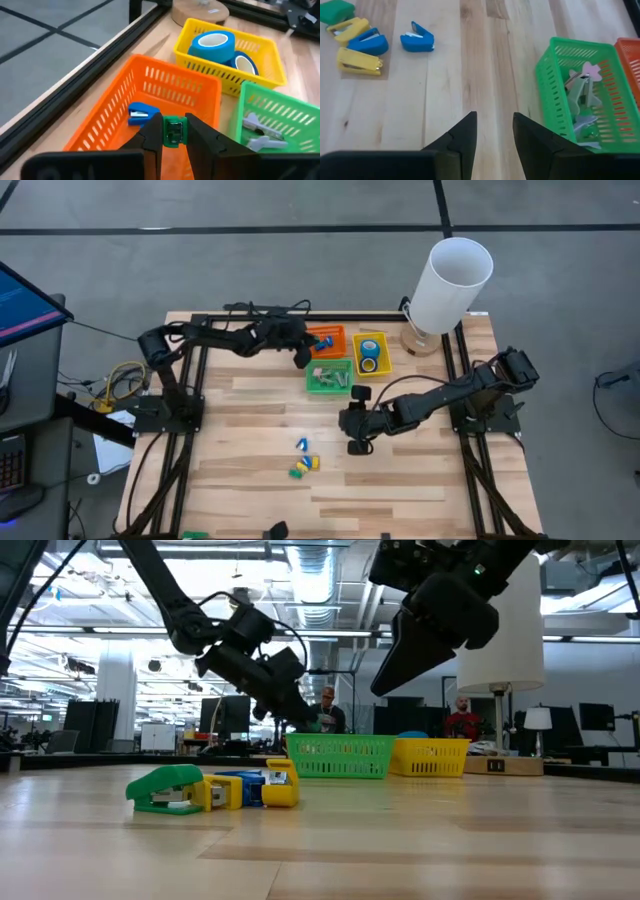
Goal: Pick and place Stapler, Stapler remover, tape
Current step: Put the green stapler into the orange bin, then put the yellow stapler into the orange bin
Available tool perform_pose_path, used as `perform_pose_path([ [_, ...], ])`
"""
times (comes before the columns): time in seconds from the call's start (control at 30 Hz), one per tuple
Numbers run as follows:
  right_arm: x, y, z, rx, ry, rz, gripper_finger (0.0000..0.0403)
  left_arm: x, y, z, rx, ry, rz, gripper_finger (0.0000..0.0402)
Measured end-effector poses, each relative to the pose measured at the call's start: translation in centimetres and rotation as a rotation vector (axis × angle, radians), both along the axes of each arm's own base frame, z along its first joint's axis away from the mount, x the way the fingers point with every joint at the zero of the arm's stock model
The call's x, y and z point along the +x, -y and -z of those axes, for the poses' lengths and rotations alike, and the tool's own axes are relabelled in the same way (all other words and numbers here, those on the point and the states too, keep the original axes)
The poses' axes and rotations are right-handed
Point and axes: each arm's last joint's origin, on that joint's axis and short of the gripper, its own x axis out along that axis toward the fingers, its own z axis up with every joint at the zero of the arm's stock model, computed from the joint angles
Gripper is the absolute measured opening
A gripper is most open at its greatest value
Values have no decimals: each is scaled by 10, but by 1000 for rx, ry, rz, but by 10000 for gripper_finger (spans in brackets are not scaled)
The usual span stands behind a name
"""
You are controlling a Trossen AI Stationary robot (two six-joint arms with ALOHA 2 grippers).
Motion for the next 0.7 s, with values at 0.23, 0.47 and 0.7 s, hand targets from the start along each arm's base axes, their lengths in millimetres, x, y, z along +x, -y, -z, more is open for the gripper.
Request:
perform_pose_path([
  [0.23, 0, 0, 0, 4, 0, -1, 118, 0, 1, 2, -9, -16, 2, 91],
  [0.47, 0, -1, 0, 23, 2, -4, 118, -1, 1, 3, -13, -29, -11, 168],
  [0.7, 3, -3, -1, 88, 20, -44, 118, -6, 7, -9, -32, -42, 22, 215],
])
